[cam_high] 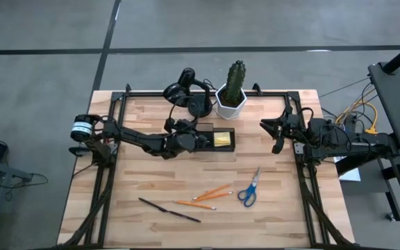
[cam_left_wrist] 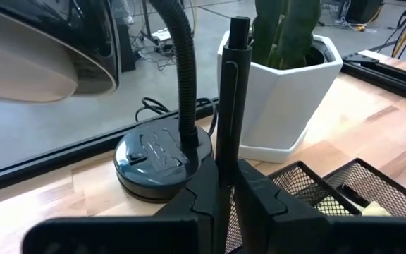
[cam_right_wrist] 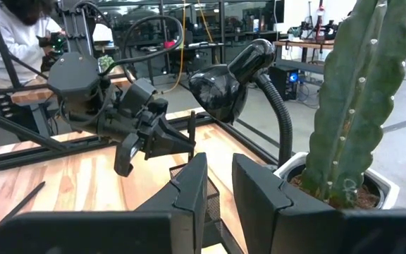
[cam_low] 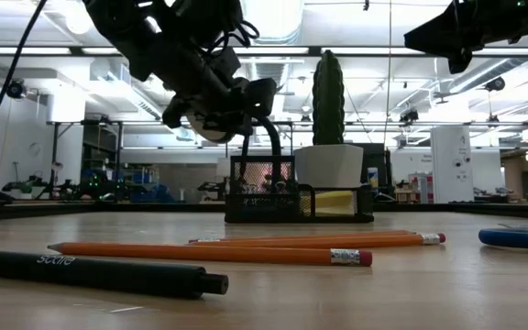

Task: Pick and place office supplies into organizer
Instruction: Put the top black pen into the black desk organizer, then put the blue scissors into the black desk organizer

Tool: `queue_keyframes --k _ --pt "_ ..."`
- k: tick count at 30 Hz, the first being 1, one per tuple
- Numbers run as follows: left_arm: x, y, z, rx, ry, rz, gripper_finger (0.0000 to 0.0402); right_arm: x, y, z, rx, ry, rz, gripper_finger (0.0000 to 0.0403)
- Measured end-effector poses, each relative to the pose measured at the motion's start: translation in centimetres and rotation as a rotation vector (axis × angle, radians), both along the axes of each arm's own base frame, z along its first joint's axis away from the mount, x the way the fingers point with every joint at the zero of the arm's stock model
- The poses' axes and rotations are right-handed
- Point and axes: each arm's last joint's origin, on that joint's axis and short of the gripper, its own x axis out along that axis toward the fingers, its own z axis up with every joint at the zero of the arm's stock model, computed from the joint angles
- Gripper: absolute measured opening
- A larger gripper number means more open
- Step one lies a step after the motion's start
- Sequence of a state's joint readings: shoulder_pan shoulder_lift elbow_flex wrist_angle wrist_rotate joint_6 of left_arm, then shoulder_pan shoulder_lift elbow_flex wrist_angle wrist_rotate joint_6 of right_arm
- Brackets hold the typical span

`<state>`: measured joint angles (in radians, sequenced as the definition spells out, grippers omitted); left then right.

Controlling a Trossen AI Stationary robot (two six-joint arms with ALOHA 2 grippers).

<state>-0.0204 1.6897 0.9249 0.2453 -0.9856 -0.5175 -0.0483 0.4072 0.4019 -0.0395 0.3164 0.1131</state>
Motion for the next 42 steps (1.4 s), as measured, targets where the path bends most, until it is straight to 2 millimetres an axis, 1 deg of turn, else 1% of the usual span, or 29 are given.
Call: queue_keyframes --k 8,15,18,32,37,42 --pt "0.0 0.0 0.0 0.0 0.002 -0.001 0.0014 0.0 0.0 0.0 0.0 0.0 0.0 0.0057" --pt "0.0 -0.1 -0.1 -0.004 0.002 -0.009 0.0049 0.0 0.0 0.0 0.0 0.001 0.0 0.0057" --pt "0.0 -0.1 0.0 -0.005 0.002 -0.01 0.0057 0.0 0.0 0.0 0.0 0.001 0.0 0.0057" --pt "0.0 -0.1 0.0 -0.007 -0.01 -0.014 0.0061 0.0 0.0 0.0 0.0 0.002 0.0 0.0057" --pt "0.5 -0.2 0.6 -0.033 -0.025 -0.071 0.0062 0.0 0.0 0.0 -0.001 0.003 0.001 0.0057" --pt "1.3 -0.5 1.5 -0.043 0.007 -0.214 0.0062 0.0 0.0 0.0 -0.003 0.005 0.001 0.0057"
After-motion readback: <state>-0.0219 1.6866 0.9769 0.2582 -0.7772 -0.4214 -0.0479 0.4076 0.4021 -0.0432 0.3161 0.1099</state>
